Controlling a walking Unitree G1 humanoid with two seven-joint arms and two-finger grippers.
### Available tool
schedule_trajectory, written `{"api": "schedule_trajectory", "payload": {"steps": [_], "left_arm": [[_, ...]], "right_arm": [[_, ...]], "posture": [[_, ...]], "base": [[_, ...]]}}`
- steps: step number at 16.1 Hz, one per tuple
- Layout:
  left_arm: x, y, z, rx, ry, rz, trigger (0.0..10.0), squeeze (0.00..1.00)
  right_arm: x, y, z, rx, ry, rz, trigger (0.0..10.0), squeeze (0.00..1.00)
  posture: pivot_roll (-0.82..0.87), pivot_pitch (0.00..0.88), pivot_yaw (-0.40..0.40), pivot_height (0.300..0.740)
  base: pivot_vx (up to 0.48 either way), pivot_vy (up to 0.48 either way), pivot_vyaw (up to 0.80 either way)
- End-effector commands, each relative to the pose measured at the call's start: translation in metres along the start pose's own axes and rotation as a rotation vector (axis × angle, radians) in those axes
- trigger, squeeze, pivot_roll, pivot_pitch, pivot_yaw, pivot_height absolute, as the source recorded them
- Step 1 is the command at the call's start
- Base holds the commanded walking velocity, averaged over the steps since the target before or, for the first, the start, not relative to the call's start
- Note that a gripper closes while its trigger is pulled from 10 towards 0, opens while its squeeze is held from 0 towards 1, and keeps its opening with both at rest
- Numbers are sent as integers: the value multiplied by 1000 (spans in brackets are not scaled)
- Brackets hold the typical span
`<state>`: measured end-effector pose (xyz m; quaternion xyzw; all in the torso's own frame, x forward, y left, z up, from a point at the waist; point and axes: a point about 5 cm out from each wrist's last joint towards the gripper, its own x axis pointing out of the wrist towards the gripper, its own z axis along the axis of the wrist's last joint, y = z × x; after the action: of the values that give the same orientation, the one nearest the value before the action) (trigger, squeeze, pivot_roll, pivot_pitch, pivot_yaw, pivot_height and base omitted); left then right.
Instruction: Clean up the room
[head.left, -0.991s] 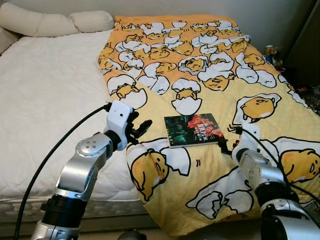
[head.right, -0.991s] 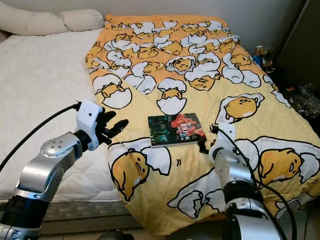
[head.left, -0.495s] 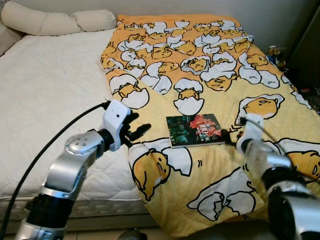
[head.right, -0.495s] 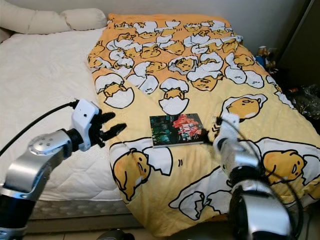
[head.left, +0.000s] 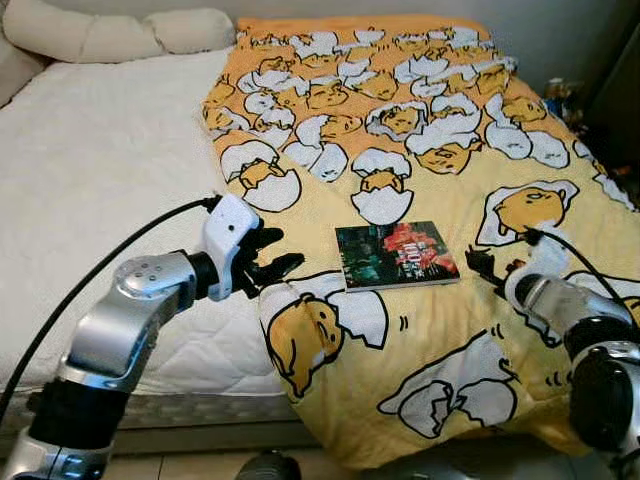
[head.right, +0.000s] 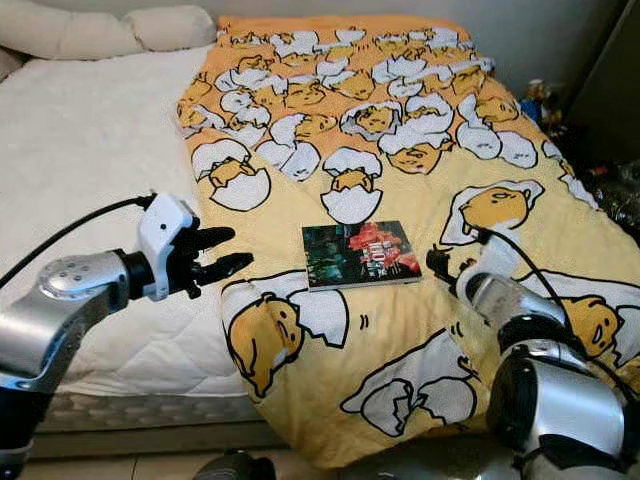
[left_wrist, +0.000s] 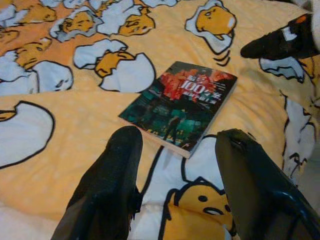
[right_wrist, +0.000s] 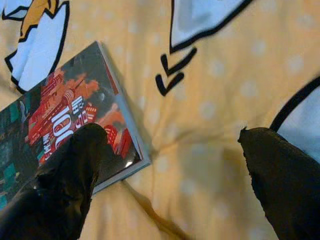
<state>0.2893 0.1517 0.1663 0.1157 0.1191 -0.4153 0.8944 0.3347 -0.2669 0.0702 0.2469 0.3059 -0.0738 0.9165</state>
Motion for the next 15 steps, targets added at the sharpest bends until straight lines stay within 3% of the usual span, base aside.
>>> {"api": "schedule_trajectory", "payload": {"steps": [1, 3, 5, 11, 13, 15], "left_arm": [[-3, 0, 6, 17, 3, -20, 10000, 0], [-4, -6, 3, 14, 18, -52, 10000, 0], [-5, -10, 4, 5, 20, -67, 10000, 0], [-6, -12, 6, 5, 18, -65, 10000, 0], [-10, -9, 4, -4, 27, -54, 10000, 0], [-8, -9, 6, 0, 27, -64, 10000, 0]], "right_arm": [[1, 4, -2, 62, 12, 14, 10000, 0], [3, 6, -12, 118, 46, 37, 10000, 0], [4, 13, -22, 196, 91, 136, 10000, 0], [7, 18, -37, 246, 96, 173, 10000, 0], [11, 29, -47, 250, 83, 194, 10000, 0], [11, 27, -41, 286, 61, 190, 10000, 0]], "posture": [[98, 94, 91, 740], [100, 96, 94, 740], [107, 94, 91, 740], [121, 83, 79, 740], [118, 84, 109, 740], [118, 88, 113, 740]], "base": [[0, 0, 0], [0, 0, 0], [0, 0, 0], [0, 0, 0], [0, 0, 0], [0, 0, 0]]}}
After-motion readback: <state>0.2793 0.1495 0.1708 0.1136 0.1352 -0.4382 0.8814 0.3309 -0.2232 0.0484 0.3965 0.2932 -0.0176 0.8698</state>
